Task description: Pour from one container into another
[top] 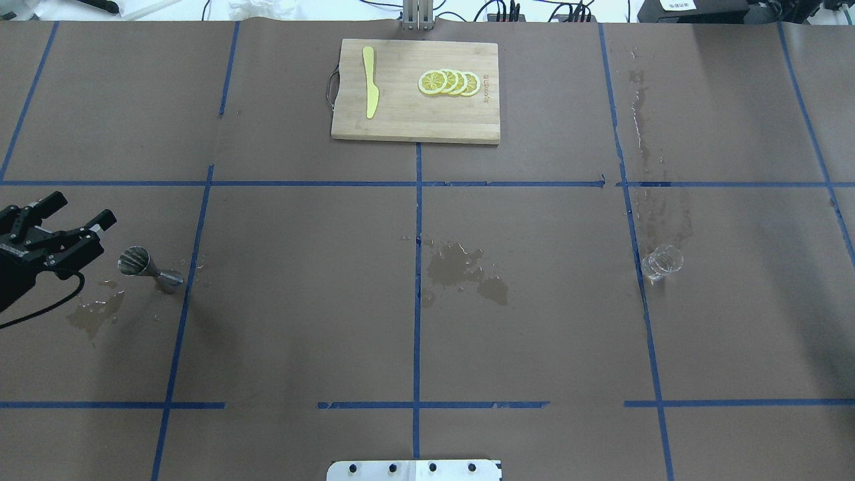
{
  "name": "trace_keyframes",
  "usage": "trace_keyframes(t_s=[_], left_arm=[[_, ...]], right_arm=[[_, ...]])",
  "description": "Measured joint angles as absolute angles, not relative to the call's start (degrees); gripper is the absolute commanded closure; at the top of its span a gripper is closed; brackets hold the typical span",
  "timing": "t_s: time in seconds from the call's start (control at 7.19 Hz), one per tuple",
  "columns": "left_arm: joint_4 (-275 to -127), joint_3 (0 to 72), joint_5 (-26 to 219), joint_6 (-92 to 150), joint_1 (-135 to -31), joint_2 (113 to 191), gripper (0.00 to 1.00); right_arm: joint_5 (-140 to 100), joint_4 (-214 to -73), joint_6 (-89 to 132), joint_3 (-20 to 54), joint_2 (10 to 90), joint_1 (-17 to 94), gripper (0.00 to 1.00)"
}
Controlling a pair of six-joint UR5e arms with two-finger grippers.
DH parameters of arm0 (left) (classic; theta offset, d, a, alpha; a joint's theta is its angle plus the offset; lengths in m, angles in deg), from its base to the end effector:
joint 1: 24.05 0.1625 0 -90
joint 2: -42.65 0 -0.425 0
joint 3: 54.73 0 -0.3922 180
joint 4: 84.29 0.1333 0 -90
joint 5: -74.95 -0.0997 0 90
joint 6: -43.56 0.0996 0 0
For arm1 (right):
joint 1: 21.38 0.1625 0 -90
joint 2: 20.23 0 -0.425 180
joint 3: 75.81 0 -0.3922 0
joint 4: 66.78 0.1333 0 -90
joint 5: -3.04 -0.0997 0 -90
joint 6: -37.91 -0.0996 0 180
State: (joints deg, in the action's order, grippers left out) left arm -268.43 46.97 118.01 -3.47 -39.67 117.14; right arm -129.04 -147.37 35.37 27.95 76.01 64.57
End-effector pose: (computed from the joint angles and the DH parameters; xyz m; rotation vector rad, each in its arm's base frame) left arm 0.2769 -0.2914 0.4980 1.2569 0.9594 -0.2712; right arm 0.0339 -0.4631 0.5753 0.2397 -0.7442 -0.1335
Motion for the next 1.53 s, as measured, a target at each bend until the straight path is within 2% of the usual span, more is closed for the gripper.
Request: trace_keyframes(t_s=[0.42,1.53], left_arm=[[-268.6,42.0,110.3,-3.3,-33.4,119.6,0.0],[-268.8,31.7,109.8,-3.1,-32.4,126.7,0.03]], right_arm=[[-129.0,-147.4,35.3,27.8,76.0,64.6,0.0],[-129.0,-147.4,35.4,27.6,76.0,64.7,0.0]])
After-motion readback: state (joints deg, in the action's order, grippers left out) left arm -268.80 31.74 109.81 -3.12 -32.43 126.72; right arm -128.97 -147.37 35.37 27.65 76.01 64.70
